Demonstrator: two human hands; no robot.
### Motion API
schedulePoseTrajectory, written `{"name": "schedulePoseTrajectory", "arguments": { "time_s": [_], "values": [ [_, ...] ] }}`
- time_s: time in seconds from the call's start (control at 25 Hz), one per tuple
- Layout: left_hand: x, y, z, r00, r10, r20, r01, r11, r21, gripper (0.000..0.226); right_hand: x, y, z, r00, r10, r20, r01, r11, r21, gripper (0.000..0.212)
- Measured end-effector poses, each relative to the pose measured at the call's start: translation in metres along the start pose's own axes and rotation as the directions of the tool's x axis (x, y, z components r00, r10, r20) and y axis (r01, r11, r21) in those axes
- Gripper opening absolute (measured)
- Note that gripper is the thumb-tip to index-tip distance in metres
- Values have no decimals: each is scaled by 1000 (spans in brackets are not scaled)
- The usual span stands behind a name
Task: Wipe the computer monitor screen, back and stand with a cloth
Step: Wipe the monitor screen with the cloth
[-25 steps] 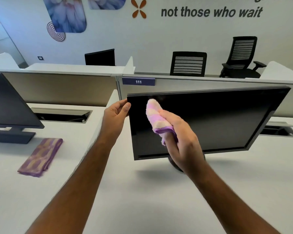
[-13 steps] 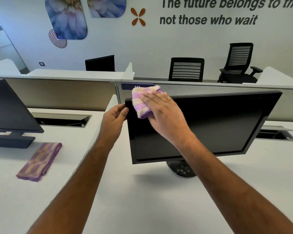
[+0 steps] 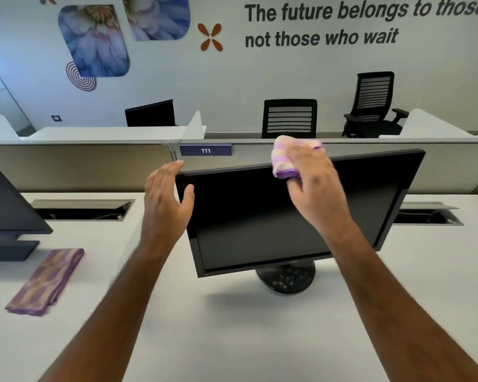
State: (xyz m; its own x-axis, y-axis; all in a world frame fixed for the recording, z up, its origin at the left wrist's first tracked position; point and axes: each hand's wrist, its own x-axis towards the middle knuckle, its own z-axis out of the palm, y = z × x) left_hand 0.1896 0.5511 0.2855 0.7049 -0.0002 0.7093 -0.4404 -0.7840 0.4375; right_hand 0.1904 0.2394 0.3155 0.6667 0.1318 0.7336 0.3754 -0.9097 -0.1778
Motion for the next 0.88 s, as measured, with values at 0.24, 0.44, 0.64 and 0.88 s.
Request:
{"name": "schedulePoseTrajectory", "arguments": {
  "time_s": [0.24, 0.44, 0.64, 0.88],
  "values": [
    [19, 55, 45, 955, 229, 187, -266, 943, 201, 58, -18, 12, 20, 992, -68, 106, 88, 978, -191, 66],
    [24, 85, 81, 940, 220, 260, -285, 925, 250, 58, -33, 72, -2, 997, -11, 73, 27, 976, -217, 64],
    [33, 125, 114, 925, 234, 299, -309, 922, 232, 58, -34, 155, -43, 989, 142, 45, -131, 972, -195, 59],
    [39, 169, 151, 925, 233, 301, -302, 931, 206, 56, -50, 237, -60, 961, 264, -79, -271, 958, -93, 63]
  ]
}}
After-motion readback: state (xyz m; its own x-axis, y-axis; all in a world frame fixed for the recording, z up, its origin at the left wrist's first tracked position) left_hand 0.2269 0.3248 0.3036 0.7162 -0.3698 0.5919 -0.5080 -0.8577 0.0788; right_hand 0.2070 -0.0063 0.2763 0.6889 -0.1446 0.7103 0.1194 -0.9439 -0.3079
